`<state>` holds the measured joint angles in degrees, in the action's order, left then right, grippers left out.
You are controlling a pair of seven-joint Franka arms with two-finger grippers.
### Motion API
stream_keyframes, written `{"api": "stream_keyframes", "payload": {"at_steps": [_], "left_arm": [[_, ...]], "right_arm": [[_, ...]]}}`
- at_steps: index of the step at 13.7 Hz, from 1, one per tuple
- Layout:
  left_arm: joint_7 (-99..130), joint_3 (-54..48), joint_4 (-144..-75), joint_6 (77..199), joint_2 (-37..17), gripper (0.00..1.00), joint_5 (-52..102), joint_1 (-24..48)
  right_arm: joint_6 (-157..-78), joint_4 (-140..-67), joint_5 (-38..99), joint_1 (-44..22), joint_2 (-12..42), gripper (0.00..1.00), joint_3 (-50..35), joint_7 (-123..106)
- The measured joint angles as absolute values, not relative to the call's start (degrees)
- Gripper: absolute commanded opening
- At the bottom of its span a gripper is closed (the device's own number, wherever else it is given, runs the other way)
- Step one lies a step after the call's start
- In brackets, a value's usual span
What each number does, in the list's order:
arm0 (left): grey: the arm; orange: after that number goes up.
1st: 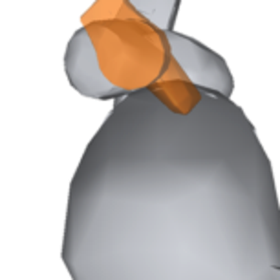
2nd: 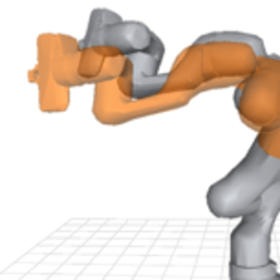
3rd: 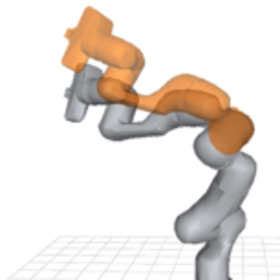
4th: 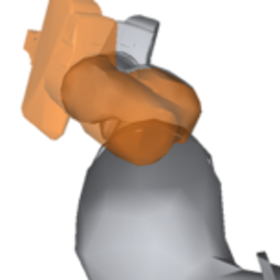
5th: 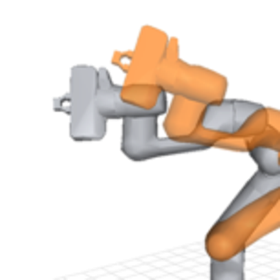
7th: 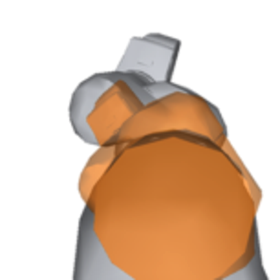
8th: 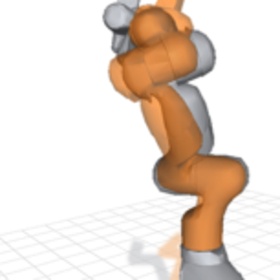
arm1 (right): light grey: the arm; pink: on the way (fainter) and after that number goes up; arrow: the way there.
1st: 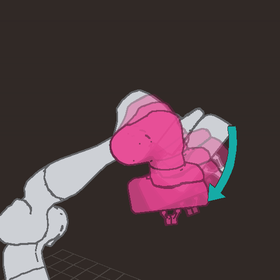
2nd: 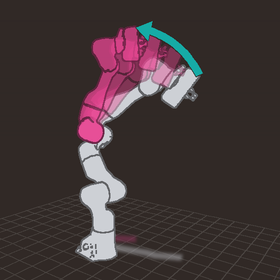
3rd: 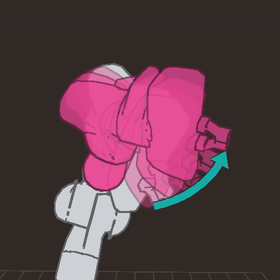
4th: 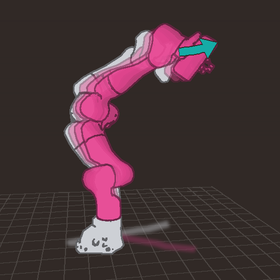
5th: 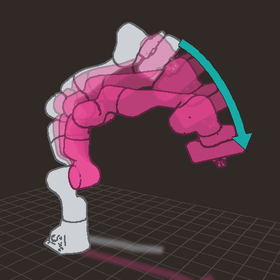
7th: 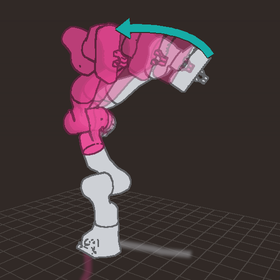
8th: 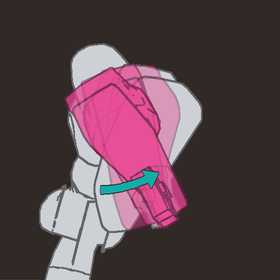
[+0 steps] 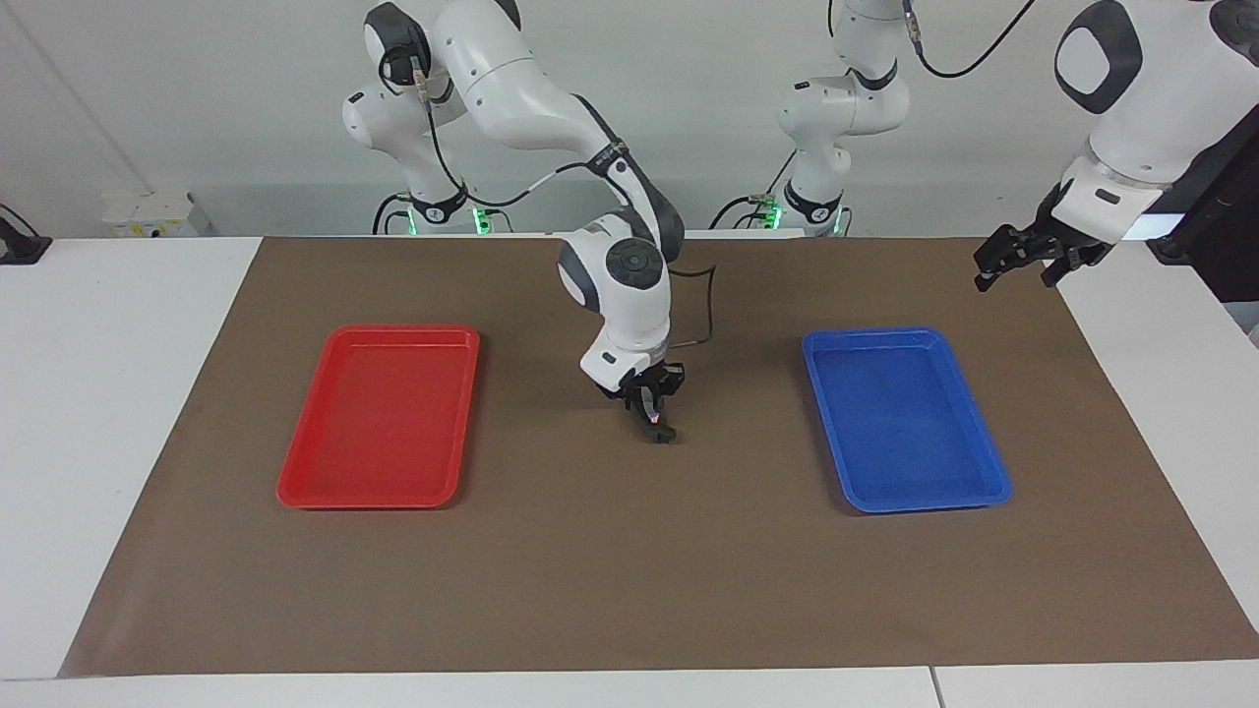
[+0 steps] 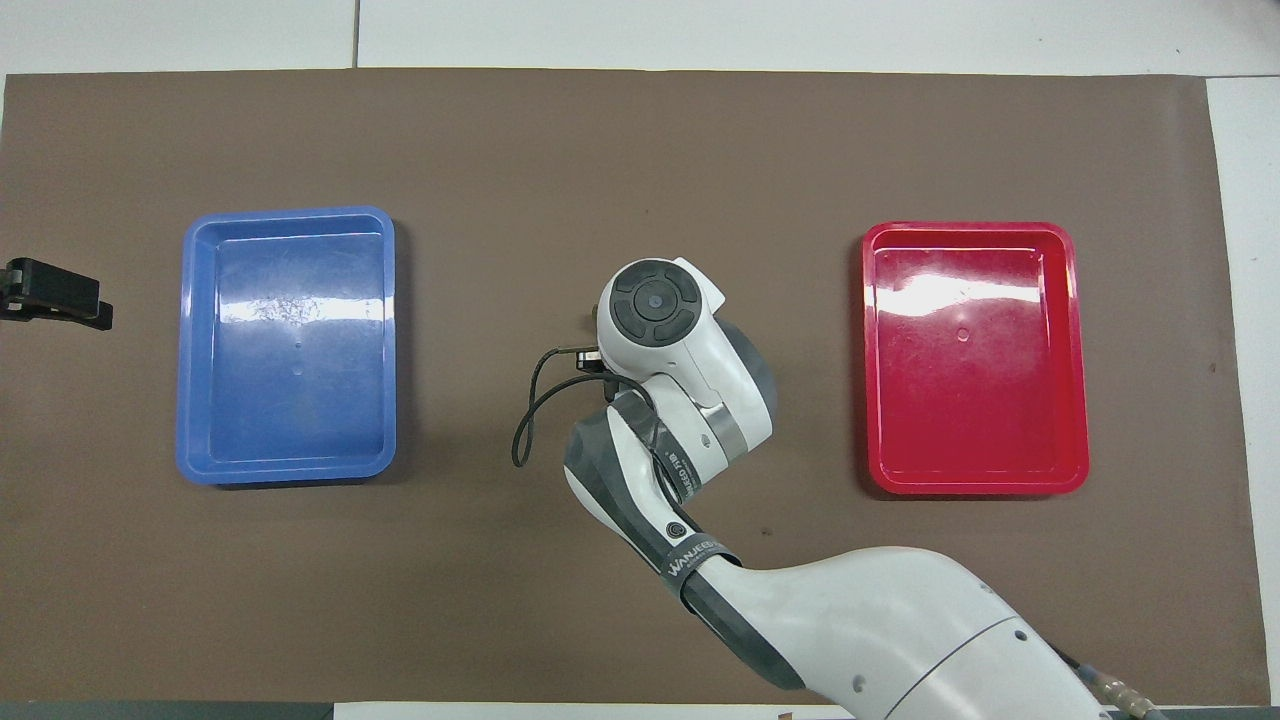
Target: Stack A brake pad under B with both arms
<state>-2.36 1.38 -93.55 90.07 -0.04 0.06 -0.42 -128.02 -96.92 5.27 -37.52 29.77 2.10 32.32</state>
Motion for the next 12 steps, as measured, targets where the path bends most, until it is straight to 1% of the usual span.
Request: {"api": "stream_keyframes", "payload": {"at_steps": [2,6,9,12], "left_arm": [[-2.4,1.4,-93.5,90.1,0.0,1.00,0.1,-0.4],[-2.4,1.4,-93.5,90.1,0.0,1.00,0.1,-0.4],[-2.4,1.4,-93.5,90.1,0.0,1.00,0.1,-0.4],[-2.4,1.4,-93.5,90.1,0.0,1.00,0.1,-0.4]], "right_arm": [[-129.8,-97.8,5.3,-37.9,29.7,0.99,2.1,32.3],[-130.0,-97.9,5.3,-38.5,29.3,0.99,2.3,32.3],[-129.7,-97.6,4.7,-37.9,25.6,0.99,4.6,32.4],[-126.9,-97.5,0.1,-32.3,19.7,0.99,5.8,32.1]]}}
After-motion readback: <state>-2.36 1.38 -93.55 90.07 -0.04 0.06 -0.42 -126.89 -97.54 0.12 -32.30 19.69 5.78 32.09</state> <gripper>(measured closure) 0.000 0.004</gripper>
